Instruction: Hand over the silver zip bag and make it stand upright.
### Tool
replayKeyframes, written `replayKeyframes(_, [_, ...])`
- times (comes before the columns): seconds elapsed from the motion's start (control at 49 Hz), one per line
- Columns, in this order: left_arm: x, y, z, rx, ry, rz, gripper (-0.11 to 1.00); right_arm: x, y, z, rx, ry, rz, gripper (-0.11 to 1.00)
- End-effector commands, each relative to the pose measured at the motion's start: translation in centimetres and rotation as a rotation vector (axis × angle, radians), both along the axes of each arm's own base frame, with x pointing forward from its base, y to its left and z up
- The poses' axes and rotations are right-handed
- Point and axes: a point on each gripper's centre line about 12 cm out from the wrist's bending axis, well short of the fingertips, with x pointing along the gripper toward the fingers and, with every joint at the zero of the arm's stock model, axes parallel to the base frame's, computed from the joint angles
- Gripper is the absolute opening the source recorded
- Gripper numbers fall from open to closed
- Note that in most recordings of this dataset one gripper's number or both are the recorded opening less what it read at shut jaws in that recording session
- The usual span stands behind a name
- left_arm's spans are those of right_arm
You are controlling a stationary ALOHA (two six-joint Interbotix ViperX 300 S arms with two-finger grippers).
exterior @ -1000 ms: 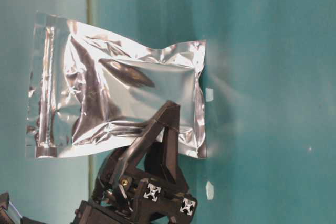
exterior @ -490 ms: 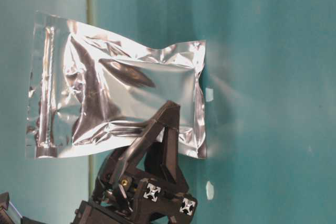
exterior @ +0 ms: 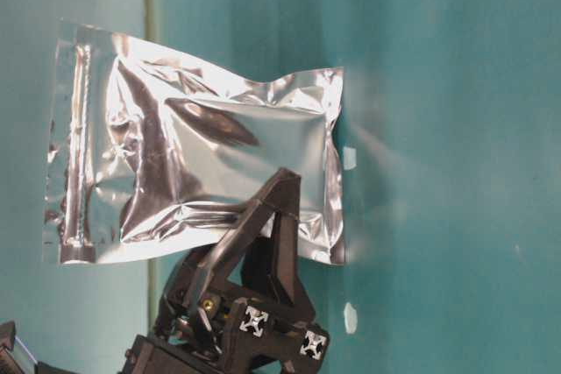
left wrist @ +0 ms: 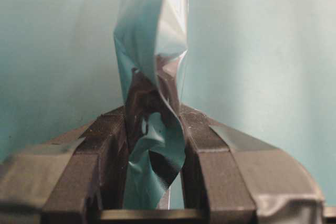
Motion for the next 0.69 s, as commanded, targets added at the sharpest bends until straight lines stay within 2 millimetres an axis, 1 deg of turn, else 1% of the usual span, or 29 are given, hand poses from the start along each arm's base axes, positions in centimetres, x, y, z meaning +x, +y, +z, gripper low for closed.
replayKeyframes(0.0, [0.39,-0.53,0.53,0.001,-0.021,-0.015,0.30,0.05,0.08,0.41,0.009,-0.016,-0.002,0.85])
replayKeyframes(0.673, [0.28,-0.53,0.32,-0.001,-0.005,-0.015,0.30,0.01,0.08,0.28,0.008,-0.016,-0.001,0.85])
